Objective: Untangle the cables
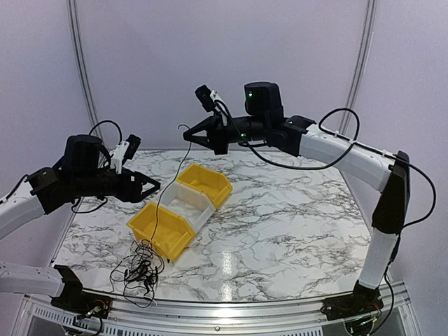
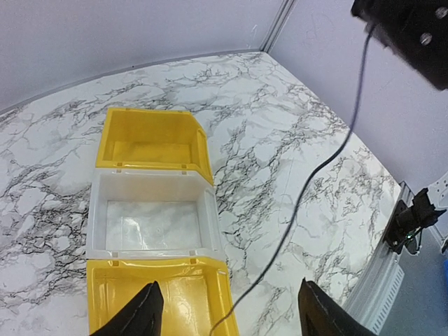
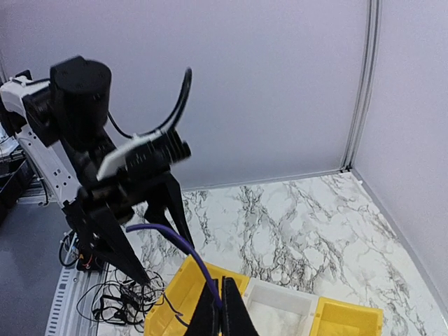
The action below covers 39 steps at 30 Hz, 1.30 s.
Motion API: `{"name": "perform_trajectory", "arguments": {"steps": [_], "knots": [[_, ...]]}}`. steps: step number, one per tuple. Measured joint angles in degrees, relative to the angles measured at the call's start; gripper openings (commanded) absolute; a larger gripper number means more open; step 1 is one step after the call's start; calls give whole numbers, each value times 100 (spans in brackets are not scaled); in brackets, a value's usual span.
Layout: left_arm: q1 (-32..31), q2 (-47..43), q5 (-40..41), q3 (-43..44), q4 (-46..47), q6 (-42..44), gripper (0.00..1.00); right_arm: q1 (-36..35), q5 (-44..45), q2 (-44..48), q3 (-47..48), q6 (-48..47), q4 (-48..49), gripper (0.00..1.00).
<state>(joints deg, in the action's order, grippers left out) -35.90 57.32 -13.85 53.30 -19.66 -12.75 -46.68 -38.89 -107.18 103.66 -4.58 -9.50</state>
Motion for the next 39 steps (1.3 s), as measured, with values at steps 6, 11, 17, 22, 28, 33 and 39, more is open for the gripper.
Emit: {"name": "perform_trajectory", "arguments": {"steps": [6,11,17,22,28,33,39], "knots": [[-50,199,61,-1023,973,33,66,9,2,105,190,55,-17,0],[-79,538,-114,-1488,1902,-175,51,31,70,105,398,175,-85,0],[-149,638,-216,-2070,2586,-424,36,111,188,105,1281,243,-197,0],[-157,365,-216,-2682,2719,-625,32,302,511,122,2417,282,-216,0],[-157,-236,-203,-3084,2719,-800,31,584,1126,374,3047,160,-83,0],[-177,-671,-162,-3209,2675,-942,32,623,1622,466,3281,-17,221,0],[-282,-901,-4,-3209,2535,-1045,33,741,2306,446,3665,-273,911,0]]}}
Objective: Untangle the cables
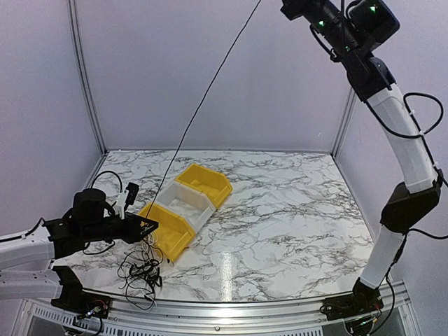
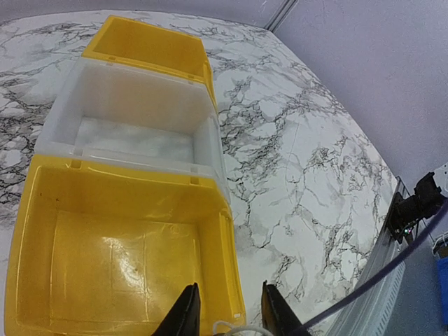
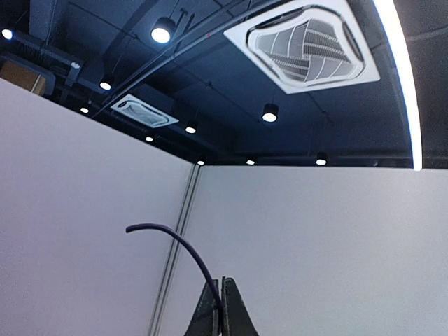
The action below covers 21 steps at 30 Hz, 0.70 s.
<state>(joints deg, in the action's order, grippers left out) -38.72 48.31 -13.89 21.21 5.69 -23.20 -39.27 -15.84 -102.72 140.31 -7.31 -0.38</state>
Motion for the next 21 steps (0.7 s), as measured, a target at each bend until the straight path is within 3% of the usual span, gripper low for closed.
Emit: {"name": "perform_trajectory", "arguments": {"steps": [8,12,17,21], "knots": [[-197,125,85,0,-83,-2,33,160,658,118,334,-501,944,0],[-284,127,120,4,-103,0,32,796,938,221,332,-573,1045,0],[-328,306,157,4,-275,-7,23,1849,1270,632,-72,-323,1071,0],[-330,326,166,7,-455,17,12,2413,1388,1287,-1012,-96,1073,0]]}}
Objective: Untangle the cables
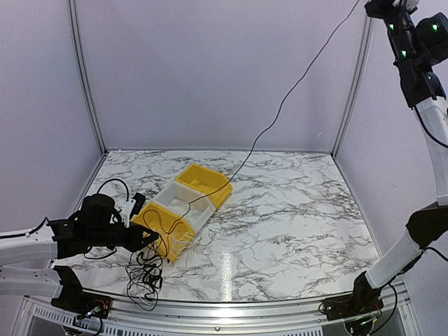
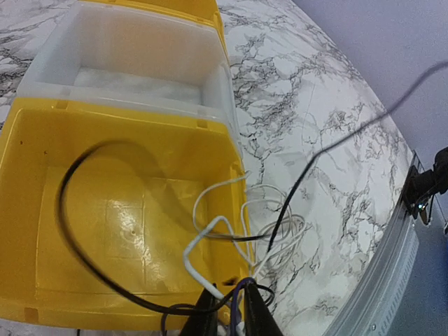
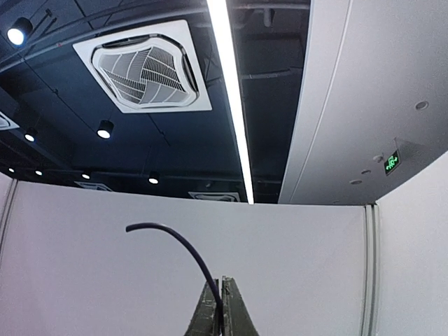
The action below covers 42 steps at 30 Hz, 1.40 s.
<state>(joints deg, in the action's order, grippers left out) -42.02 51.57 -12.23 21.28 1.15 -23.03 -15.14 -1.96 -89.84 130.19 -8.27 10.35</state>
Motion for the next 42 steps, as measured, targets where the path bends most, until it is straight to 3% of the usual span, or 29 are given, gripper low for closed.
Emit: {"name": "perform_trajectory", "arguments": {"steps": [6,13,22,26,33,37,42], "knots": [[-11,-240,79,192,-365,-42,6,531,90,1082,-2205,142,-33,0],[-42,-450,120,1019,-892,-13,5,1521,387,1596,-4365,175,-208,0],[-142,-402,157,2479,-1589,146,1,1993,247,1843,-6977,-1016,-356,0],[-354,-267,28,2970,-1773,133,0,2129,398,1687,-7381,-1403,-402,0],[-1047,103,-295,3613,-2138,-13,0,2883,935,664,-7104,-1567,-328,0],[-1491,0,-380,3178,-2332,-284,0,3001,966,387,-7066,-1650,-345,0],[-1537,-264,-70,2334,-2796,-605,0,2931,111,435,-6999,-1670,-625,0]]}}
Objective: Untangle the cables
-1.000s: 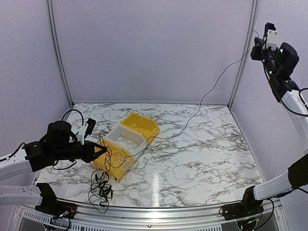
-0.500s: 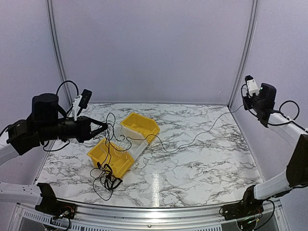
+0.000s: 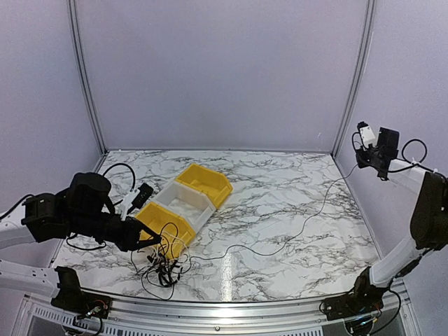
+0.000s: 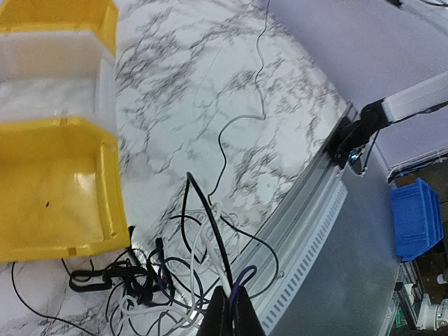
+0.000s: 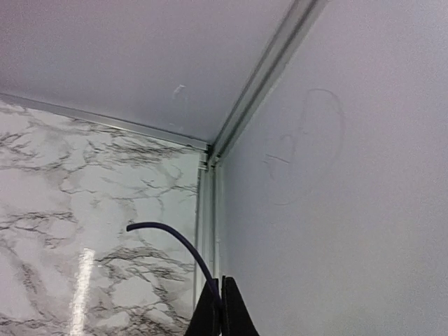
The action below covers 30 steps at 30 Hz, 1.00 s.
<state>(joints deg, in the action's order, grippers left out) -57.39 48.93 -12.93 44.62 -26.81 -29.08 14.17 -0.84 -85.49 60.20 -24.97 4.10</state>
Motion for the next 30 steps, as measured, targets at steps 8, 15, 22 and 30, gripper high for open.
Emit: {"name": "perform_trajectory", "arguments": {"steps": [8,15,22,30], "knots": [[-2,723,474,-835,-258,-573,0,-1316,-1902,354,-223,-444,-1394,14],[-26,778,595,-1043,-306,-671,6,-2306,-2452,455,-411,-1078,-2190,57],[-160,4,393,-975,-422,-612,57,-3567,-2529,551,46,-1845,-2848,63],[-170,-37,199,-22,-861,-190,64,-5442,-3123,26,195,-2035,-2942,65]]}}
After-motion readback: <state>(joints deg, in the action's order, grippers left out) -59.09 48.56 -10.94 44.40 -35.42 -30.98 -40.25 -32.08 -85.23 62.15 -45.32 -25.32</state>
